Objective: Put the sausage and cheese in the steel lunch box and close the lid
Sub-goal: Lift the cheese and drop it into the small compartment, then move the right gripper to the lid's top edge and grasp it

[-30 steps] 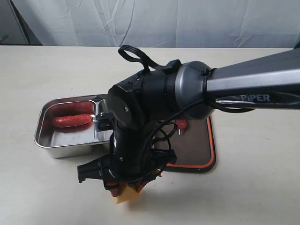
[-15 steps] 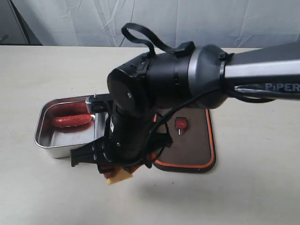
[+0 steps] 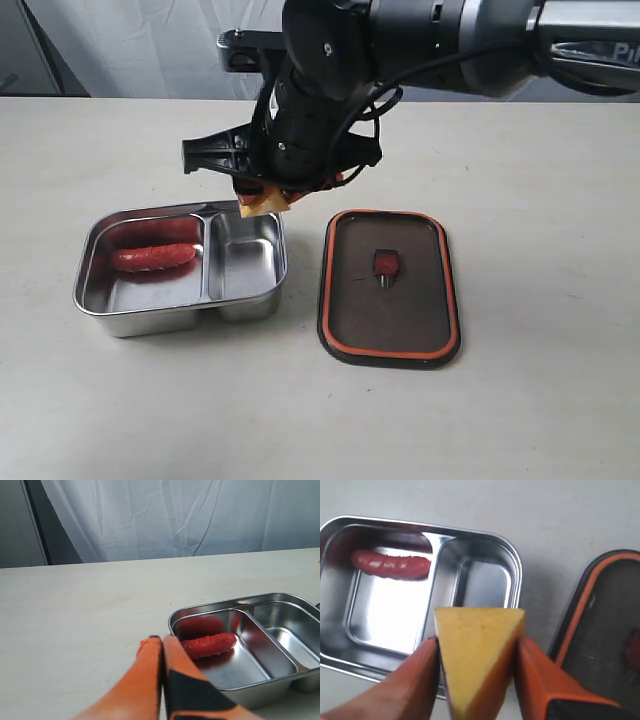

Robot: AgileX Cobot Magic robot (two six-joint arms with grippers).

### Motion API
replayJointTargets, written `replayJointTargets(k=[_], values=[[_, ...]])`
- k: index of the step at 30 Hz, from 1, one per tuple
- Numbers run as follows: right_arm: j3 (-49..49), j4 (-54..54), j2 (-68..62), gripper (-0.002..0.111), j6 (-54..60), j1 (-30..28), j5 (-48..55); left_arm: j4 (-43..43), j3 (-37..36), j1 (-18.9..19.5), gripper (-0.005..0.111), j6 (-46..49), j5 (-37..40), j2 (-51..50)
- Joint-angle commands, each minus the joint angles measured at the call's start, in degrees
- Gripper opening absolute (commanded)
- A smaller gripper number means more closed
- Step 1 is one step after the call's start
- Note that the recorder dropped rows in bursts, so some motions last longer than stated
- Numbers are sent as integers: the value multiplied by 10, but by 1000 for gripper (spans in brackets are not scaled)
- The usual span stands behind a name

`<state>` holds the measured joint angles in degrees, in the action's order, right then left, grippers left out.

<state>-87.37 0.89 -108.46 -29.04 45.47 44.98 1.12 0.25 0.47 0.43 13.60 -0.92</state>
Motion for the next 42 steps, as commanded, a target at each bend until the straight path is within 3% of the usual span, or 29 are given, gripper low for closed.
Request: replayJointTargets(k=[1,15,17,23,31,35,36,42], values=[[-4,-24,-11,-1,43,-5,-27,0,-3,0,0,-1,0,3],[-4,-70,-65,0,128,-5,-56,0,-3,0,0,-1,0,3],[-4,-76,-66,6,130,-5,-64,0,-3,0,0,-1,0,3],[-4,-77,-66,48,130,-5,-68,0,-3,0,0,-1,0,3],[-4,-70,-61,50,127,-11,-47,0,-3,0,0,-1,0,3],[-4,23,-39,46,74,-66,87,0,-3,0,0,-1,0,3],[-4,27,-38,46,75,-111,126,0,-3,0,0,-1,0,3],[-4,6,-52,46,102,-232,167,0,-3,0,0,-1,0,3]])
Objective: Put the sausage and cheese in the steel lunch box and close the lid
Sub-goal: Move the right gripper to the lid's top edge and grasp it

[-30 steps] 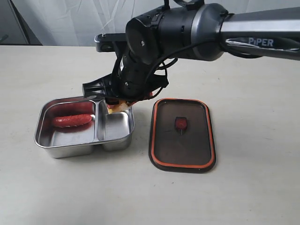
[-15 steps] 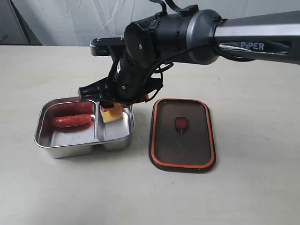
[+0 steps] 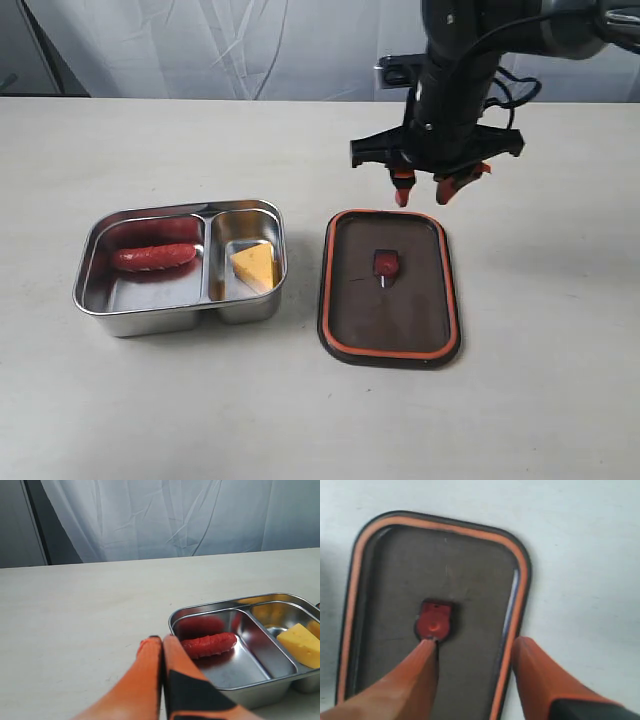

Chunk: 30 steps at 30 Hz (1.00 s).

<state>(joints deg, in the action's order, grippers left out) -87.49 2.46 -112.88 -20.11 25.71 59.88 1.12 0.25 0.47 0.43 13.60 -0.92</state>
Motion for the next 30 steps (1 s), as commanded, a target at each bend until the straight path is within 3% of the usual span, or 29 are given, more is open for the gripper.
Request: replayJointTargets(k=[1,27,30], values=[[-3,-25,-17,46,27,-44,26,0,-3,0,0,-1,0,3],[-2,-36,-133,46,40,-50,40,0,-3,0,0,-1,0,3],[-2,-25,-140,41,40,-50,43,0,-3,0,0,-1,0,3]])
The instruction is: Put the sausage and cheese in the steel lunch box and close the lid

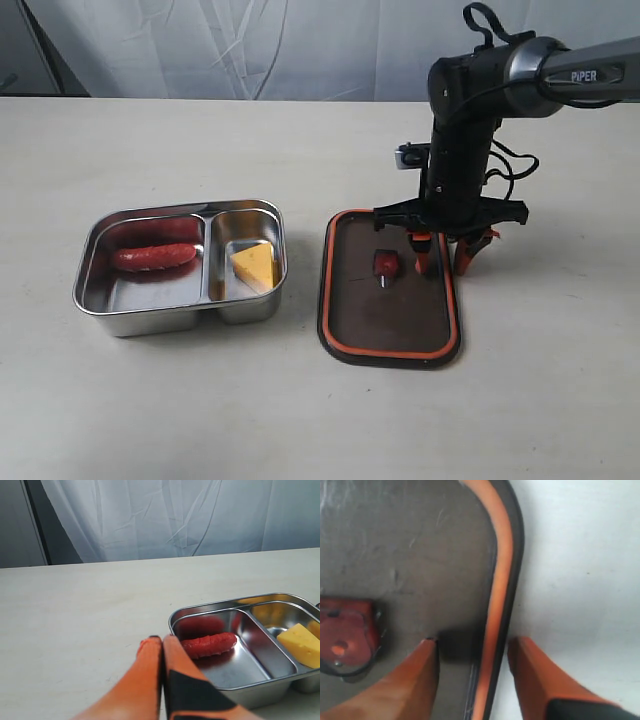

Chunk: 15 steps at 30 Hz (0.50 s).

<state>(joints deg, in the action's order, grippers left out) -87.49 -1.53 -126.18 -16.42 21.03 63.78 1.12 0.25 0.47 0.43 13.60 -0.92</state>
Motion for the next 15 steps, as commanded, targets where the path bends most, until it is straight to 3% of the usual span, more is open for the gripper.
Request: replayJointTargets(k=[1,6,15], values=[[-2,15,-10,36,3,-4,6,0,-3,0,0,-1,0,3],[-2,20,-21,1,14,-4,12,0,-3,0,0,-1,0,3],[-2,88,11,-1,19,-4,23,0,-3,0,0,-1,0,3]])
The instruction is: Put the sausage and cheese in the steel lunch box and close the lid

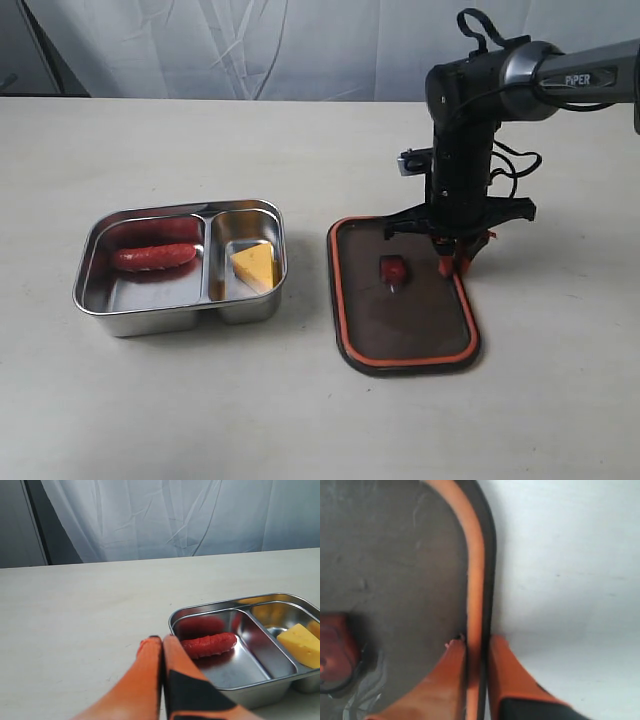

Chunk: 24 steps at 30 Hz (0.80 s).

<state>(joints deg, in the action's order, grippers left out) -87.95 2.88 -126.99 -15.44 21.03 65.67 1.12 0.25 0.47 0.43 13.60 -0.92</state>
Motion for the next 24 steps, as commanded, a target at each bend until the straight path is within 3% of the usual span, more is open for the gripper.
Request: replayJointTargets(k=[1,12,24], values=[[3,49,31,-1,17,-4,1,0,-3,0,0,-1,0,3],[3,42,162,-1,61,-16,-72,0,-3,0,0,-1,0,3],[3,-121,244,-1,204,-16,-124,0,-3,0,0,-1,0,3]])
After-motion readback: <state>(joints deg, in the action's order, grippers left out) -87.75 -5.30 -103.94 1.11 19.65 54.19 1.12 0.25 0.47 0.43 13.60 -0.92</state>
